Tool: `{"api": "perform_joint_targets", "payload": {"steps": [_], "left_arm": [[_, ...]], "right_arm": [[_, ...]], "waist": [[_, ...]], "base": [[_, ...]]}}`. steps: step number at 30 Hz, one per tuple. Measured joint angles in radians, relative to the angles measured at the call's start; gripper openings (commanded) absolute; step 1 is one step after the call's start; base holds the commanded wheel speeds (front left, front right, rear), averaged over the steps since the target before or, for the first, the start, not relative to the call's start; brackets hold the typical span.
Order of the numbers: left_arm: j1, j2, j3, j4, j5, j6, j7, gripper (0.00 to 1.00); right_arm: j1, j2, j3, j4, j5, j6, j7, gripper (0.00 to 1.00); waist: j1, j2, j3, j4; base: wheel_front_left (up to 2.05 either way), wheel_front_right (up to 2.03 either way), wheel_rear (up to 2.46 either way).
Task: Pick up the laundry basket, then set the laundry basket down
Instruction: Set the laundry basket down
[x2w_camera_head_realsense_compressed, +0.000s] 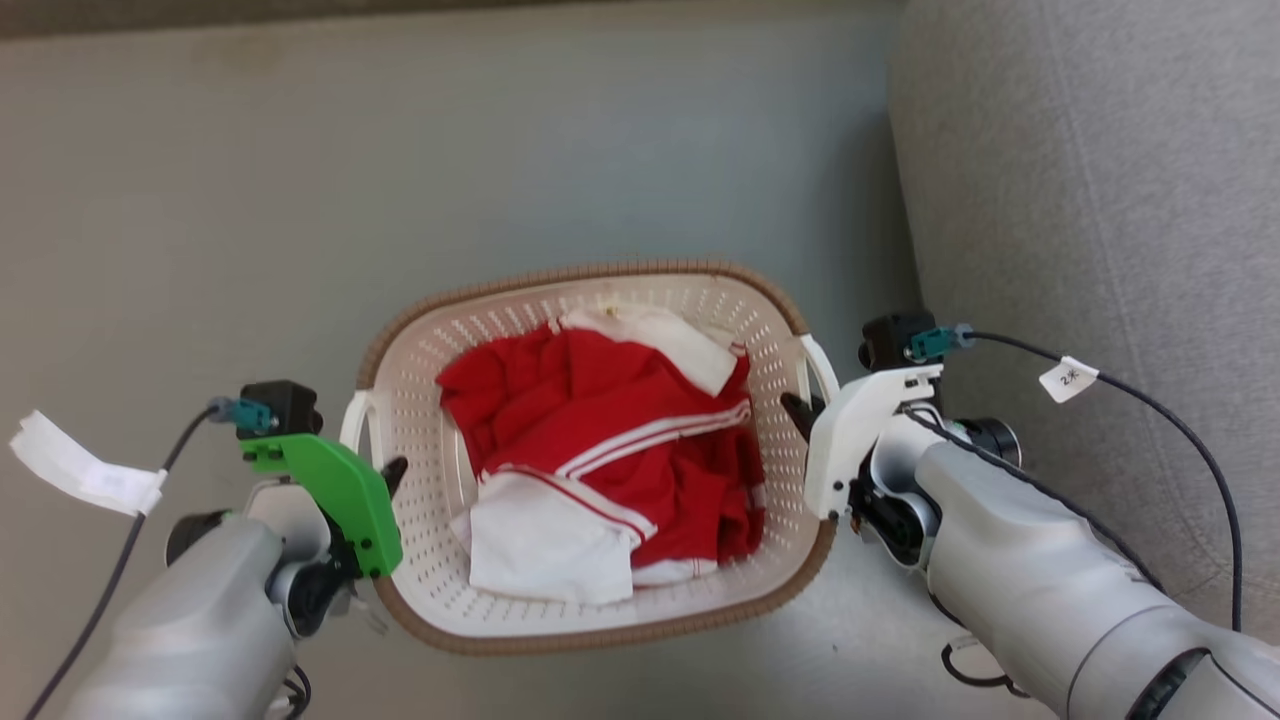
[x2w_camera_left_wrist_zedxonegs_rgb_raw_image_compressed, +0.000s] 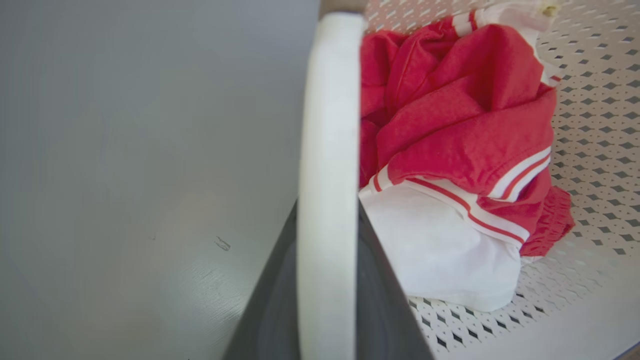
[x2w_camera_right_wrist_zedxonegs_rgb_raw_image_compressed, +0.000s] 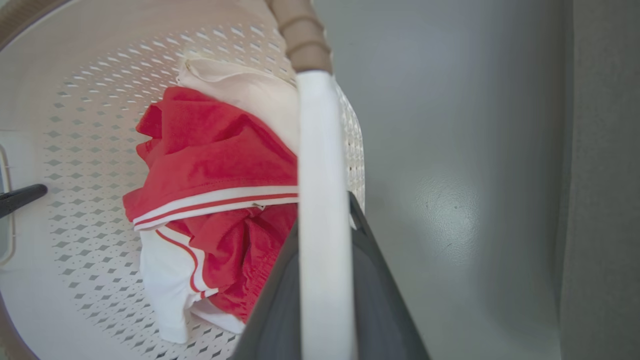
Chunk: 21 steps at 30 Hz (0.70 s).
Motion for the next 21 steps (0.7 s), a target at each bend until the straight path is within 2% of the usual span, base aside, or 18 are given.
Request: {"api": "perform_joint_targets", "payload": {"steps": [21], "left_arm": [[-0.145,0.048,0.008,-0.001,0.033,-0.003,-0.122,0.0]], "right_arm": [[-0.124,0.0,0.008,-0.06,-0.007,-0.03,-0.14,0.0]], "waist": [[0.0002,0.0,0.299,0.006]], "base": [[0.0,0.0,0.0]]}}
